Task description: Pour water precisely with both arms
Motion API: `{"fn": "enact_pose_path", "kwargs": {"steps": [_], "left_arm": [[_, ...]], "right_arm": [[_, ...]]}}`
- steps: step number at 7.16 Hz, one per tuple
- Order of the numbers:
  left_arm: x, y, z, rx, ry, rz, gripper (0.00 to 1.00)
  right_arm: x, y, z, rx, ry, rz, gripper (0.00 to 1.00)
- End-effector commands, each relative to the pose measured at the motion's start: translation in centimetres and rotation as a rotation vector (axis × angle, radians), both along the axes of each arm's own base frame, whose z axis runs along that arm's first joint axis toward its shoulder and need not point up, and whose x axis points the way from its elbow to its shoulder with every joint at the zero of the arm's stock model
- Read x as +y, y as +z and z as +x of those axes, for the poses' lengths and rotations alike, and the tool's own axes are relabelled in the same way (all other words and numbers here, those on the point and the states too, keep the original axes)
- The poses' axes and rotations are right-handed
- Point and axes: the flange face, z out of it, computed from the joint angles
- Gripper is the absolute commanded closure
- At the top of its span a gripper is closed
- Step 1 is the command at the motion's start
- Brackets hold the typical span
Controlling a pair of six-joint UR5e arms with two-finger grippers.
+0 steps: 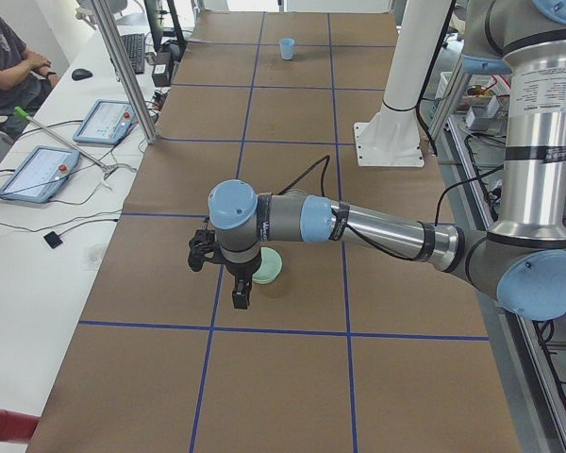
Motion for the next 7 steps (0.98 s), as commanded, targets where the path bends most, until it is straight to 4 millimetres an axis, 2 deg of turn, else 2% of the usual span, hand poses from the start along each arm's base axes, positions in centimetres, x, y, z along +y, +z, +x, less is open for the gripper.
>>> {"fn": "enact_pose_path", "kwargs": {"steps": [1,2,3,4,5,6,7], "left_arm": [[0.2,-0.7,0.0,0.006,0.000,0.013,0.00],[0.6,-1.1,0.1,0.002,-0.001,0.020,0.00],[0.6,-1.6,0.0,0.002,-0.002,0.029,0.00],[0.1,-0.2,0.1,0.000,0.000,0.007,0.00],[-0.6,0.3,0.1,-0.002,0.004,0.000,0.00],[-0.5,1.5,0.1,-0.001,0.006,-0.022,0.00],[-0.2,3.7,0.1,0.002,0.003,-0.065,0.00]], "right_arm": [[0.1,-0.3,0.1,0.000,0.003,0.005,0.01],[0.4,-0.8,0.1,-0.004,0.005,0.013,0.00],[0.4,-0.2,0.0,-0.003,0.004,0.000,0.00],[0.5,0.0,0.0,-0.005,0.005,-0.007,0.00],[0.4,0.8,0.0,-0.006,0.004,-0.022,0.00],[0.4,0.8,0.0,-0.006,0.004,-0.022,0.00],[0.4,0.8,0.0,-0.006,0.004,-0.023,0.00]]}}
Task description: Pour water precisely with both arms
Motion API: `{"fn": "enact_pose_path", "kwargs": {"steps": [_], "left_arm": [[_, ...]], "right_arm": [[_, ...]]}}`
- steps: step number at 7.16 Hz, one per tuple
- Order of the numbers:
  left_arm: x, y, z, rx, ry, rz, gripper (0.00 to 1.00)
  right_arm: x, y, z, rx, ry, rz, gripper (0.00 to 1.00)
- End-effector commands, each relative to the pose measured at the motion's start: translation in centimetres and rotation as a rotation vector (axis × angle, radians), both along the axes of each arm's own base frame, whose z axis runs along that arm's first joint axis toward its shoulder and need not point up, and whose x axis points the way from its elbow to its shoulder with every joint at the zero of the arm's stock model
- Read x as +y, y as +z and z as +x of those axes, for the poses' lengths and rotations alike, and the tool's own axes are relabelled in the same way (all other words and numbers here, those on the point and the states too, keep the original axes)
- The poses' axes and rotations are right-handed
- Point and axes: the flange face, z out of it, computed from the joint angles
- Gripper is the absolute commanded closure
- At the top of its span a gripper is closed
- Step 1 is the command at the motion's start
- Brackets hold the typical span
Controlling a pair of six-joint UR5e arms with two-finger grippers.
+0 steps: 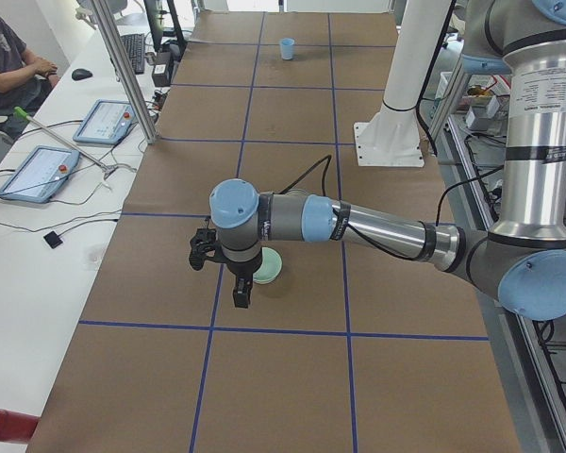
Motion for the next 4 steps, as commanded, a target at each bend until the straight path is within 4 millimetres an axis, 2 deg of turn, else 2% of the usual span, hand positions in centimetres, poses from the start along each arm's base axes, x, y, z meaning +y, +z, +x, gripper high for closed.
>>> {"fn": "enact_pose_path", "kwargs": {"steps": [1,3,4], "left_arm": [[0.2,2.6,0.0,0.002,-0.003,-0.050,0.00],[0.4,3.8,0.0,0.003,-0.002,-0.073,0.00],[0.3,3.9,0.0,0.003,0.000,-0.075,0.00]], "right_arm": [[0.0,0.2,0.0,0.000,0.000,-0.005,0.00],[0.3,0.4,0.0,0.000,0.000,-0.009,0.00],[0.4,1.3,0.0,0.003,-0.001,-0.026,0.00]]}}
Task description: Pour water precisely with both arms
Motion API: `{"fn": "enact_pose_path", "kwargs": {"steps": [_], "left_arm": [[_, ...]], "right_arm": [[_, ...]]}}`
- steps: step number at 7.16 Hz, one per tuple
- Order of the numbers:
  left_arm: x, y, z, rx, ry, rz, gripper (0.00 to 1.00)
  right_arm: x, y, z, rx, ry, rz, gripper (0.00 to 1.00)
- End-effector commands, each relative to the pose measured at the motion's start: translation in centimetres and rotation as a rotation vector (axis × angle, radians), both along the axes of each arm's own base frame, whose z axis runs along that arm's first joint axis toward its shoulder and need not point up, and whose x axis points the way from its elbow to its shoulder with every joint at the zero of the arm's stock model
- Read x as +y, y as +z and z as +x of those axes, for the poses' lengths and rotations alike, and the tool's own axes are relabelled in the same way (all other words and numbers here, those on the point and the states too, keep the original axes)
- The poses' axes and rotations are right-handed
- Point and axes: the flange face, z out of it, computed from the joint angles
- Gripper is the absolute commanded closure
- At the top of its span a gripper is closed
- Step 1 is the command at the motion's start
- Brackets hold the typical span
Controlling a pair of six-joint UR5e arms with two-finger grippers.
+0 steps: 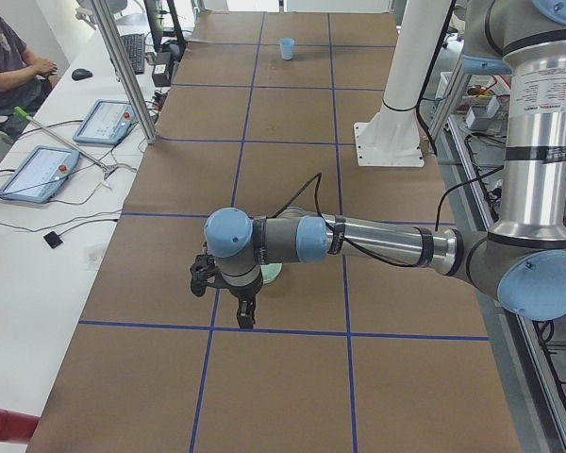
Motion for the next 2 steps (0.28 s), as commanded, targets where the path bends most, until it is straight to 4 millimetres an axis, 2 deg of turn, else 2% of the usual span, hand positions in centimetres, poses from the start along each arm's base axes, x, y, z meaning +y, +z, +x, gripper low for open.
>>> {"fn": "enact_pose_path", "kwargs": {"steps": [1,2], "left_arm": [[-0.01,0.30,0.00,0.000,0.000,-0.007,0.00],[-0.09,0.16,-0.01,0.000,0.000,-0.004,0.00]], "right_arm": [[0.85,1.97,0.04,0.003,-0.001,-0.039,0.00],[1.00,2.71,0.04,0.004,-0.003,-0.052,0.00]]}}
